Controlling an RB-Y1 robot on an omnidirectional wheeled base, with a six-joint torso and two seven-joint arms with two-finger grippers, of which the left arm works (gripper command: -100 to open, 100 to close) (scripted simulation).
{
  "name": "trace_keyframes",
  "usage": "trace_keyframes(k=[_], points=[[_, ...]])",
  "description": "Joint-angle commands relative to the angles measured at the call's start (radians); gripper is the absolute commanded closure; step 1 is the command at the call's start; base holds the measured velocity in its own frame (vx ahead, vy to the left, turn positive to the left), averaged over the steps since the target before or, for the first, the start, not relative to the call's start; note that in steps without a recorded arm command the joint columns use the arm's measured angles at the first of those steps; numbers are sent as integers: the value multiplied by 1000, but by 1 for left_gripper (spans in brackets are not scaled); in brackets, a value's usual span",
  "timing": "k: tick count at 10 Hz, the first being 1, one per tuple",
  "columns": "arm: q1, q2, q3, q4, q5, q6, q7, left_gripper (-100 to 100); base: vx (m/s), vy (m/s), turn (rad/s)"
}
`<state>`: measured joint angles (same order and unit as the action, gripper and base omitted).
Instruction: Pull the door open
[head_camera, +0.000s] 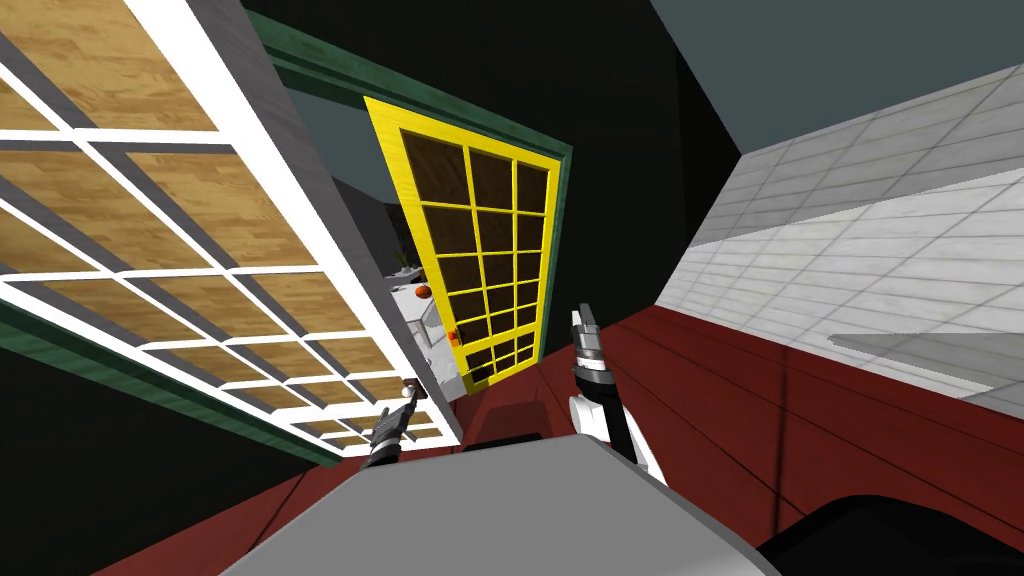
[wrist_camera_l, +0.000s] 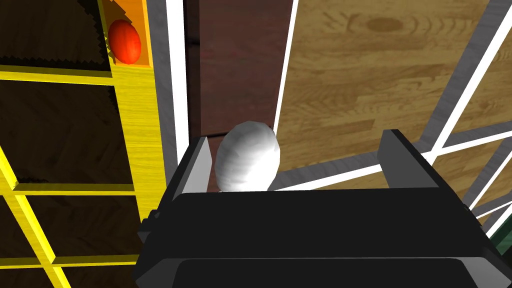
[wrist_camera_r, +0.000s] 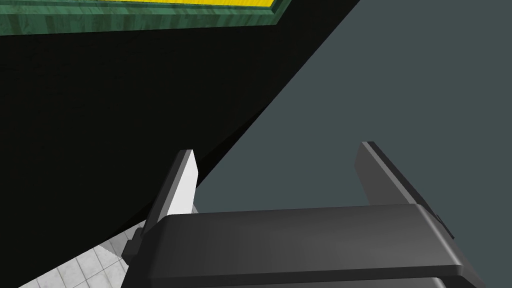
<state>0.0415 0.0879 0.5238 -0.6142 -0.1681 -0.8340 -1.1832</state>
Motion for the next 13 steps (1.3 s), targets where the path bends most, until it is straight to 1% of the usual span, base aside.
trace_keyframes(k=[1, 2, 3, 6, 9, 10, 11, 12, 13], points=[[25, 9, 12, -13, 5, 31, 3, 100, 0, 0, 0], [34, 13, 9, -10, 15, 31, 33, 100, -39, 16, -19], [38, 15, 8, -9, 21, 31, 48, 100, -66, 7, -18], [38, 15, 8, -9, 21, 31, 48, 100, -42, -8, 8], [47, 19, 6, -6, 31, 32, 79, 100, -30, 1, -3], [47, 19, 6, -20, 31, 32, 79, 100, -25, 2, -12], [47, 19, 6, -6, 31, 32, 79, 100, -17, 0, 1], [53, 23, 1, -4, 44, 31, 115, 100, -41, 6, 1], [53, 23, 1, -4, 44, 31, 115, 100, -48, 6, -1]])
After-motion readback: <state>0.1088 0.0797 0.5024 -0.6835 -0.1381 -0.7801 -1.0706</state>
